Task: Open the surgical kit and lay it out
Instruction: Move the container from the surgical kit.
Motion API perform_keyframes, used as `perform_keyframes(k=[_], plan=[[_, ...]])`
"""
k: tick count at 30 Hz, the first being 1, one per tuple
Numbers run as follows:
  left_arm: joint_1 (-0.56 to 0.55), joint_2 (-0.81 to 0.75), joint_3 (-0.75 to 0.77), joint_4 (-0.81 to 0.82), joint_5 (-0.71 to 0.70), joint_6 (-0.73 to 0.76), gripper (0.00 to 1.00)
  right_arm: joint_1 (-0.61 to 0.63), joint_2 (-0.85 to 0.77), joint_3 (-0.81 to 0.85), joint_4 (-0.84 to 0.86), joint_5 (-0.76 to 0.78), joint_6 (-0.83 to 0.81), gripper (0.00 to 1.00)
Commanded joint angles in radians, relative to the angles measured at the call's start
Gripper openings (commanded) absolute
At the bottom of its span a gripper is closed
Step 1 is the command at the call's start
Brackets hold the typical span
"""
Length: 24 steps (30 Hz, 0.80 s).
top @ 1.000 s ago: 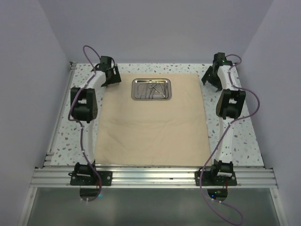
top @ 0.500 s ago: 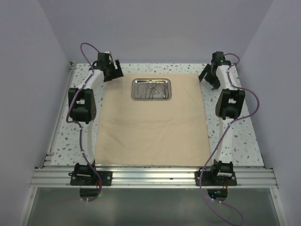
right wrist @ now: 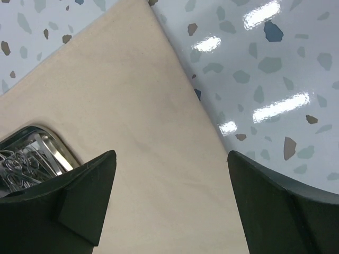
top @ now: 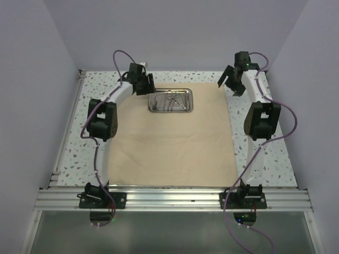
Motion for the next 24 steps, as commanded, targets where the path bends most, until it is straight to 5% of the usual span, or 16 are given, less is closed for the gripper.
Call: perform_keyframes(k=[1,8,11,14,24], plan=[[-0.001,-0.027,-0.032,-0.018,-0.023,0.031,0.61,-0.012,-0.093,-0.048,0.01,0.013,-0.011,0.9],[-0.001,-0.013,-0.088,-0.043,-0.061,0.026,0.49,-0.012,-0.151,-0.14,0.021,0.027,-0.021,0.9],[-0.001,-0.01,-0.105,-0.049,-0.052,0.031,0.35,-0.012,-0.165,-0.166,0.024,0.03,-0.024,0.9],[-0.003,-0.011,-0.117,-0.049,-0.047,0.041,0.0,-0.012,-0.176,-0.177,0.025,0.034,-0.024,0.89],[-0.001,-0.074,-0.08,-0.08,-0.09,0.113,0.0,-0.012,-0.176,-0.177,0.028,0.036,-0.025,0.89]])
